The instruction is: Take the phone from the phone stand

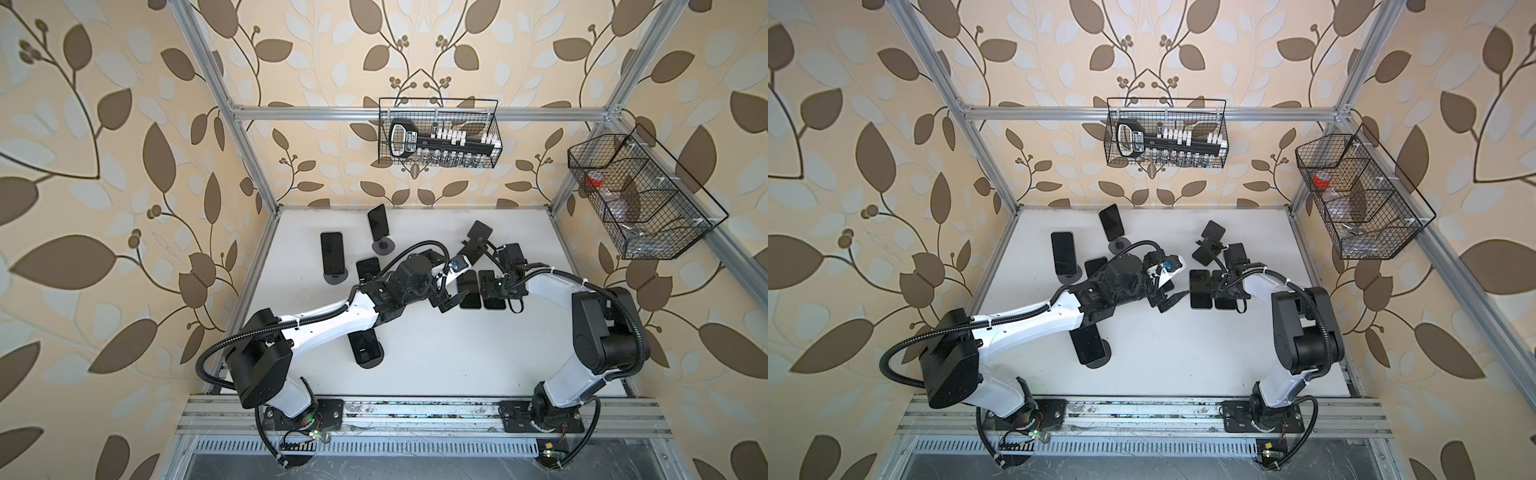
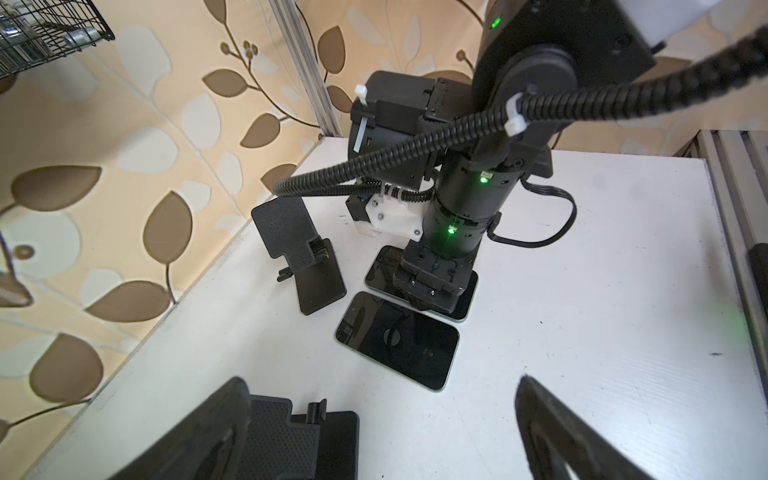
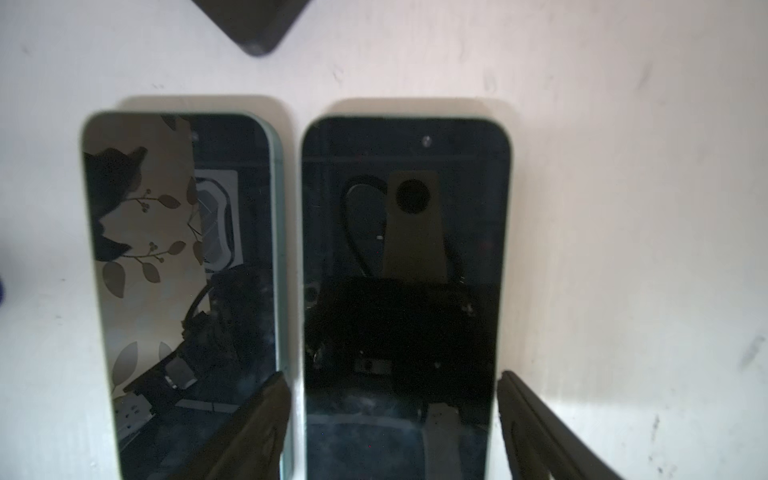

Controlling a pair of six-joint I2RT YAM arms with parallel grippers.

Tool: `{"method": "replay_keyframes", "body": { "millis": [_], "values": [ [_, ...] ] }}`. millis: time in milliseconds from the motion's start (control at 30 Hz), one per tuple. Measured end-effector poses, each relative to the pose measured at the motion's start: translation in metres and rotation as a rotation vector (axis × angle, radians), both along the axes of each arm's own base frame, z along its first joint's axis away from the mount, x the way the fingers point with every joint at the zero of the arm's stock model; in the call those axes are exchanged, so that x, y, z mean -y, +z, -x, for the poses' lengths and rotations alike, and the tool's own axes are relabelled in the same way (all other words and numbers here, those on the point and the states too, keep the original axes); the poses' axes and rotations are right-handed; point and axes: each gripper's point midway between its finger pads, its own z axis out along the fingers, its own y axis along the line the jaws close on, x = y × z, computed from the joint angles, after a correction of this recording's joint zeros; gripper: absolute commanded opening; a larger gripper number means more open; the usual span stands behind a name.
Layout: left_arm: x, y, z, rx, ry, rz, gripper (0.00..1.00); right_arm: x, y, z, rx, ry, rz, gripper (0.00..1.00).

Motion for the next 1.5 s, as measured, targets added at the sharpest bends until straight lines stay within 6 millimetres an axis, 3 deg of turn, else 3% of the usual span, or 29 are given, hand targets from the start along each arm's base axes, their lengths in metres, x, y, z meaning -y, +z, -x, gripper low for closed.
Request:
{"method": "replay_keyframes", "body": {
  "millis": [267, 600, 733, 1000, 1233, 1500],
  "values": [
    [-0.002, 0.000, -0.003, 0.006, 0.019, -0.004, 0.99, 0.005, 0.026, -0.005, 0.064, -0.022, 0.007, 0.79],
    [-0.005, 0.000, -0.003, 0.015, 0.031, -0.002, 0.99, -0.010, 0.113, -0.033, 0.283, -0.032, -0.096, 0.75],
    [-0.006, 0.000, -0.005, 0.019, 0.044, -0.004, 0.99, -0.024, 0.135, -0.037, 0.335, -0.005, -0.136, 0.74],
    [-0.006, 0.002, -0.007, 0.026, 0.049, 0.001, 0.99, -0.046, 0.152, -0.042, 0.385, 0.024, -0.185, 0.72],
    [-0.009, -0.002, -0.009, 0.031, 0.067, -0.004, 0.99, -0.094, 0.172, -0.047, 0.477, 0.117, -0.239, 0.72],
    [-0.010, -0.002, -0.009, 0.031, 0.072, -0.006, 0.99, -0.125, 0.180, -0.062, 0.518, 0.161, -0.258, 0.73]
  ]
}}
